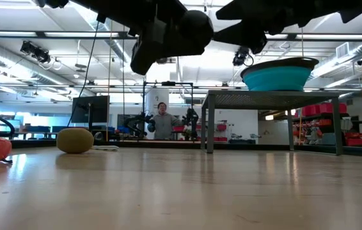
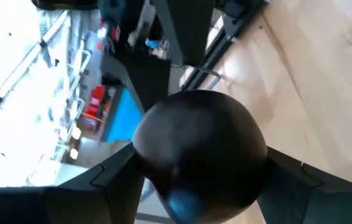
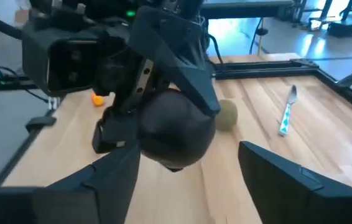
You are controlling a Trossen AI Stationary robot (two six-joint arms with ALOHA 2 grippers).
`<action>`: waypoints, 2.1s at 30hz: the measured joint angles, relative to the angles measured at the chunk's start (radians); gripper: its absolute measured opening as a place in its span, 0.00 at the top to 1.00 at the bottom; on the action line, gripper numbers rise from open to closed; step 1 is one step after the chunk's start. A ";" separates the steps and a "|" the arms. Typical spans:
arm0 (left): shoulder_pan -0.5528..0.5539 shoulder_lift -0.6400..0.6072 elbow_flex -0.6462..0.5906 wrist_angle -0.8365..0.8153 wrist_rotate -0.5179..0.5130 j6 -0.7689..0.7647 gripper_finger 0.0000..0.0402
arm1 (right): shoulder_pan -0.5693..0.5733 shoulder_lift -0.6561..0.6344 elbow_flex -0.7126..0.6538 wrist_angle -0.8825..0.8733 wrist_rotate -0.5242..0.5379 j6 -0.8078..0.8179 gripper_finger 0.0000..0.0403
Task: Pick & Place Fruit
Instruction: Put the violet plum into the blue strainer bowl on the shelf
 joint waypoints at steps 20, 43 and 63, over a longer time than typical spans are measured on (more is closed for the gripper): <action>0.023 0.000 -0.001 0.028 0.004 0.110 0.34 | -0.030 0.155 0.000 0.272 -0.031 0.015 0.14; 0.008 0.000 -0.001 0.069 -0.005 0.122 0.34 | -0.048 0.195 0.000 0.360 -0.038 0.055 0.43; -0.104 0.000 0.000 0.101 -0.315 -0.103 0.18 | -0.082 0.170 -0.001 0.333 -0.016 0.035 0.40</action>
